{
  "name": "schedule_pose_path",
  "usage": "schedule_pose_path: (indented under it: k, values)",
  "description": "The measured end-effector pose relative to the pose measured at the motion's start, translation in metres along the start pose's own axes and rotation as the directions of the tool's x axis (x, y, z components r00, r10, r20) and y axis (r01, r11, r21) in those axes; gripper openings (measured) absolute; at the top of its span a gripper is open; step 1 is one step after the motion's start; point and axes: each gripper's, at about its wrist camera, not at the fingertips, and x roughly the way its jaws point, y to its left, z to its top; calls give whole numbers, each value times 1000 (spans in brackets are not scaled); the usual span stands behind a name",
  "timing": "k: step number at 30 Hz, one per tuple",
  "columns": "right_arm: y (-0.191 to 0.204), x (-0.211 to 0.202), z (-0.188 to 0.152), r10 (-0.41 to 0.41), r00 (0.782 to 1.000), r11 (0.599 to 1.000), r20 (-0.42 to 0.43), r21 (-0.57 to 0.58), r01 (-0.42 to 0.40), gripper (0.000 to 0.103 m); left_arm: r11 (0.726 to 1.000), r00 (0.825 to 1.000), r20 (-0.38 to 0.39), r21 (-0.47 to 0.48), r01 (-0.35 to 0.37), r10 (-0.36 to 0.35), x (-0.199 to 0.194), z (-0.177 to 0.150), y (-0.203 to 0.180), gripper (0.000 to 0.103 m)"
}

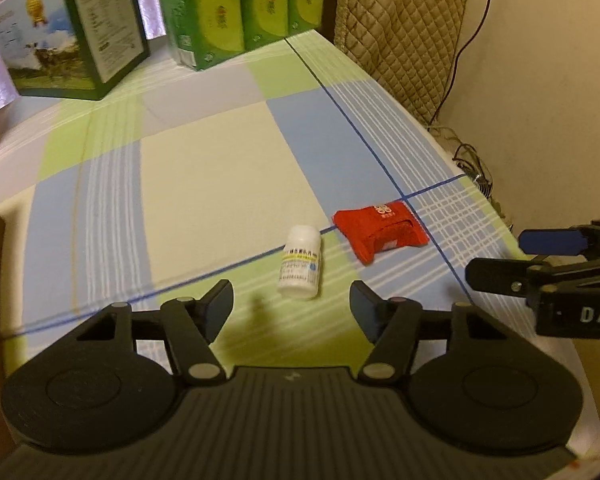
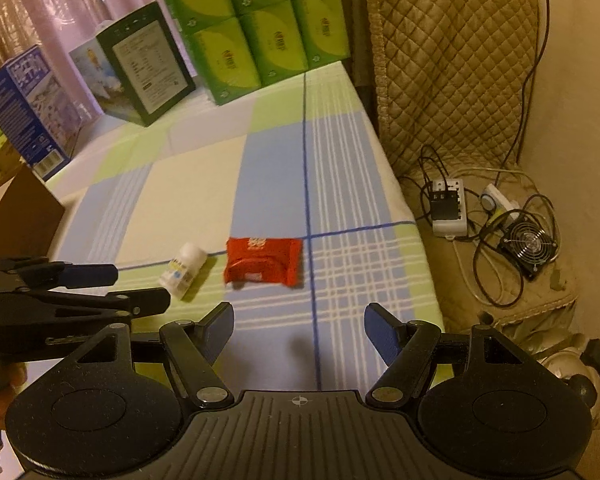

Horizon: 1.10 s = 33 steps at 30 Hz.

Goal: Organize objects
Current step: 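Grasp the white pill bottle with the left gripper while the right grasps the red packet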

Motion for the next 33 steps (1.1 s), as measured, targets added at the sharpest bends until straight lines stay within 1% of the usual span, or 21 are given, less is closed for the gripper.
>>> schedule_pose_path:
  k: [3, 5, 9, 12, 13, 14, 16, 19, 22, 25, 26, 28, 30, 31, 33]
  values:
    - [-5, 4, 3, -6, 1000, 1000, -1, 12, 6, 69, 1000, 1000, -16, 19, 6, -5, 13, 5, -2, 54]
    - [-7, 6, 5, -8, 1000, 1000, -2, 16, 8, 69, 1000, 1000, -26, 30, 8, -8, 20, 8, -3, 48]
    - [-9, 11, 8, -3, 1000, 1000, -2, 9, 3, 69, 1000, 999, -35, 30, 7, -6, 31, 13, -1, 44]
    - [-8, 16, 10, 19, 1000, 1000, 7, -17, -19, 69, 1000, 1000, -28, 27, 13, -12, 35, 16, 0, 39]
    - [-7, 18, 11, 32, 999, 999, 13, -33, -32, 69, 1000, 1000, -26, 28, 13, -12, 36, 17, 1, 36]
    - [-5, 20, 11, 44, 999, 998, 18, -54, -43, 69, 999, 1000, -24, 30, 12, -12, 37, 18, 1, 31]
    - [-2, 26, 12, 63, 998, 992, 24, -114, -59, 69, 999, 1000, -21, 30, 17, -17, 38, 18, 2, 23]
    - [4, 34, 12, 85, 996, 975, 21, -208, -79, 69, 1000, 1000, -11, 25, 9, -9, 37, 15, 5, 23]
    - [12, 43, 11, 138, 990, 937, 12, -326, -127, 69, 1000, 1000, -12, -14, -4, 4, 33, 10, 16, 23]
    - [21, 52, 8, 179, 984, 858, 9, -491, -152, 69, 997, 999, -21, -65, -28, 26, 27, 3, 33, 22]
    - [23, 56, 6, 184, 983, 821, 6, -551, -151, 69, 996, 999, -24, -80, -36, 34, 25, 0, 38, 22]
    - [26, 67, 4, 181, 983, 760, -6, -633, -144, 69, 992, 998, -32, -116, -49, 46, 20, -6, 50, 22]
    - [27, 77, 4, 177, 984, 710, -27, -689, -147, 69, 988, 998, -39, -143, -64, 59, 14, -13, 59, 22]
    - [26, 82, 5, 184, 982, 696, -43, -700, -160, 69, 986, 997, -41, -154, -71, 65, 11, -17, 63, 22]
    - [23, 90, 9, 198, 978, 684, -69, -705, -188, 69, 982, 996, -44, -173, -82, 75, 4, -26, 70, 22]
